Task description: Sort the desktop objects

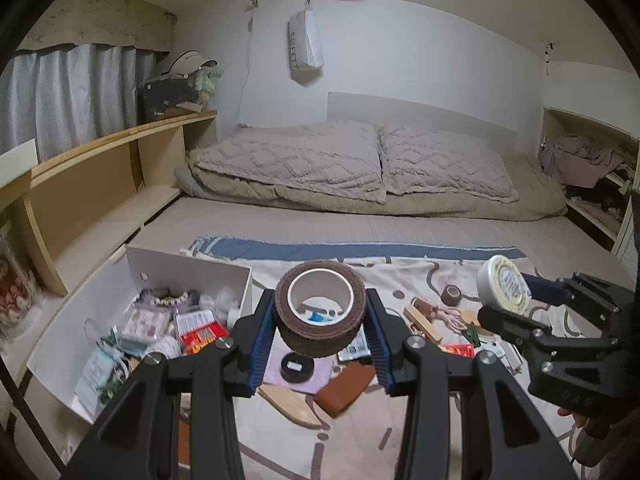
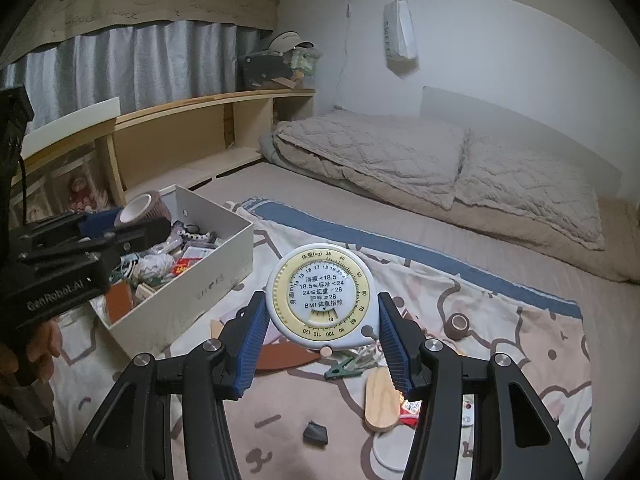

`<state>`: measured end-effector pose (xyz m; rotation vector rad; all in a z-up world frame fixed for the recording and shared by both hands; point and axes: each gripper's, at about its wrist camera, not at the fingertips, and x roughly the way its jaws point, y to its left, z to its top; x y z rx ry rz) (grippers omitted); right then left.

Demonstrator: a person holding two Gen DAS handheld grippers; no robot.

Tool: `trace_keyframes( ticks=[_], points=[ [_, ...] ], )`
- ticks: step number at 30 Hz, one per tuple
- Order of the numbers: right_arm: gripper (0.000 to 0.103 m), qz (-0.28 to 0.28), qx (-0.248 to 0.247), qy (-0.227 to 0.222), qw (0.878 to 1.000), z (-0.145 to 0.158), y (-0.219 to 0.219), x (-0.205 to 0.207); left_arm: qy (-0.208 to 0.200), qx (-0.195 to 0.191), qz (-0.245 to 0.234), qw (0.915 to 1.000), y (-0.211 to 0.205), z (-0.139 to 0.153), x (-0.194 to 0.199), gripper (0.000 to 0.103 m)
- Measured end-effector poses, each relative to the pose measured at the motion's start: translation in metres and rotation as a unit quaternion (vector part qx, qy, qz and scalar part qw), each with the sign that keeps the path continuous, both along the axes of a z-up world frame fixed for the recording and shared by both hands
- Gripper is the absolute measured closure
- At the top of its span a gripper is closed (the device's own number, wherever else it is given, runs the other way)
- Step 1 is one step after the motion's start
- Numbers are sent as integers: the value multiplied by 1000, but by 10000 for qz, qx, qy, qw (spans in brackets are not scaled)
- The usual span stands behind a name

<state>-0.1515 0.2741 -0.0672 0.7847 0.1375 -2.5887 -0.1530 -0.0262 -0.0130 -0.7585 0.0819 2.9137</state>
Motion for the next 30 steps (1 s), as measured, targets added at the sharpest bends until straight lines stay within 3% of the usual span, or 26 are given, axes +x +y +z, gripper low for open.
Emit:
trace_keyframes(
  ticks=[7,17,30],
  points=[
    [49,-142,-175,-78,9997,7,-8,-23,20,73,110,9999,-19,17,-22,61],
    [49,-182,-429,-120,9988,7,-25,-61,116,-176,194,9996,-54,20,-58,61],
    [49,169,-198,-6,9997,5,-68,-101,121,-314,29,9994,-76,26,-100,61]
  ],
)
